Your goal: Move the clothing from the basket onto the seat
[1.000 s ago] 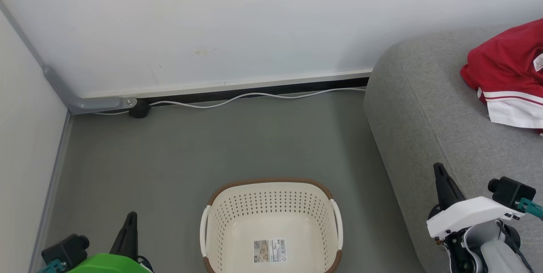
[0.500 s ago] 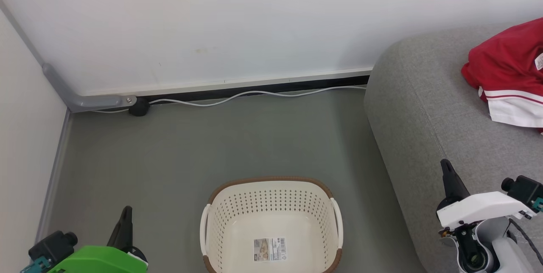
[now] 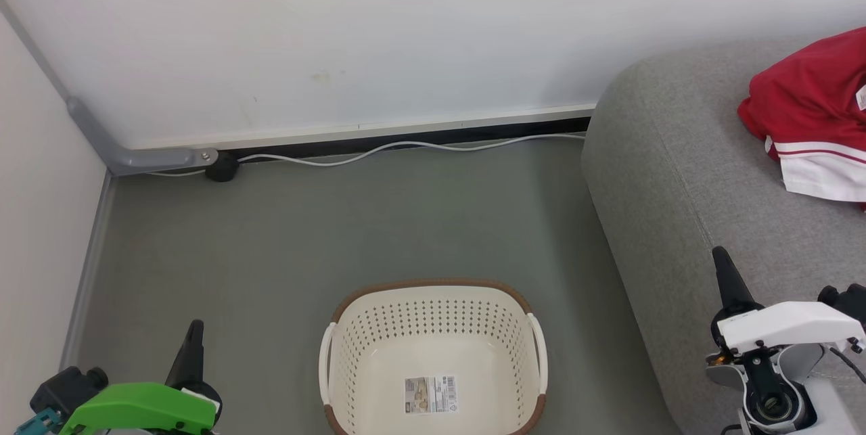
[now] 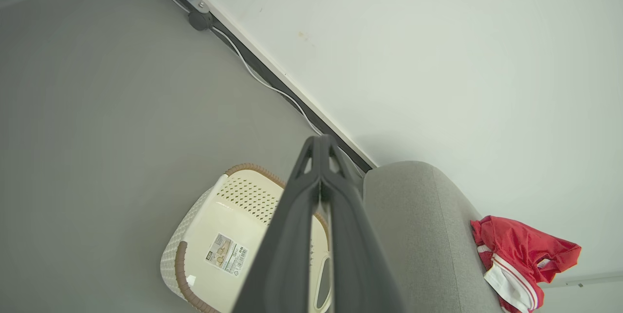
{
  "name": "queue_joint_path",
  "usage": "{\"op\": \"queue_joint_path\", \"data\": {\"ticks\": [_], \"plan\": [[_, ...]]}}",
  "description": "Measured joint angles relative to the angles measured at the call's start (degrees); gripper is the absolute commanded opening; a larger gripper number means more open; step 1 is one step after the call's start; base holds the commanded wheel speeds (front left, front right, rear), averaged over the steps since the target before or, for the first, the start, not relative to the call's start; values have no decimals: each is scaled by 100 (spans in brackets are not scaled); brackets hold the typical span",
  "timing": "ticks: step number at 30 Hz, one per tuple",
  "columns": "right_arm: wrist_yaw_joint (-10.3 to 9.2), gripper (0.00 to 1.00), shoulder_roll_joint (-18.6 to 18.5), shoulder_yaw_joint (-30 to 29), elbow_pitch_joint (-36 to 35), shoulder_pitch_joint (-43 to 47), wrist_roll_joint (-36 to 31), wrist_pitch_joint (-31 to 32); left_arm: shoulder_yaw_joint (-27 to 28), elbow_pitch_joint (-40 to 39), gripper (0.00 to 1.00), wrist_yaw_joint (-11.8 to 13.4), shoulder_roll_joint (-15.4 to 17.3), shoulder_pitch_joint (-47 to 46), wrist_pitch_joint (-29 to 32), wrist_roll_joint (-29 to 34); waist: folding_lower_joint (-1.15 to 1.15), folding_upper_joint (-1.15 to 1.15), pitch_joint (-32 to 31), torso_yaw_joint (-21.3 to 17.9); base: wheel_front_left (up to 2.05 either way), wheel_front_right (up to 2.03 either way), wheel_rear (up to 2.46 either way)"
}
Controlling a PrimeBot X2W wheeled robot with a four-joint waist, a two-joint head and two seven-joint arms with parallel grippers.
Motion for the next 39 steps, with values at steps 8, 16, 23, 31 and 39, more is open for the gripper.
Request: {"op": "queue_joint_path", "data": {"ticks": [8, 16, 23, 31, 39], "plan": [[10, 0, 13, -112, -56, -20, 611, 140, 164, 35, 0, -55, -66, -109, 153, -523, 0, 0, 21, 5, 0, 0, 0], [47, 0, 43, -216, -96, -36, 1238, 285, 325, 67, 0, -131, -125, -181, 302, -993, 0, 0, 41, 9, 0, 0, 0], [52, 0, 51, -312, -149, -81, 1778, 400, 461, 94, 0, -204, -198, -258, 414, -1373, 0, 0, 59, 14, 0, 0, 0], [98, 0, 71, -419, -194, -86, 2379, 537, 621, 140, 0, -256, -260, -359, 591, -1839, 0, 0, 79, 18, 0, 0, 0], [100, 0, 86, -527, -245, -120, 3003, 688, 784, 182, 0, -308, -330, -420, 710, -2351, 0, 0, 100, 23, 0, 0, 0]]}}
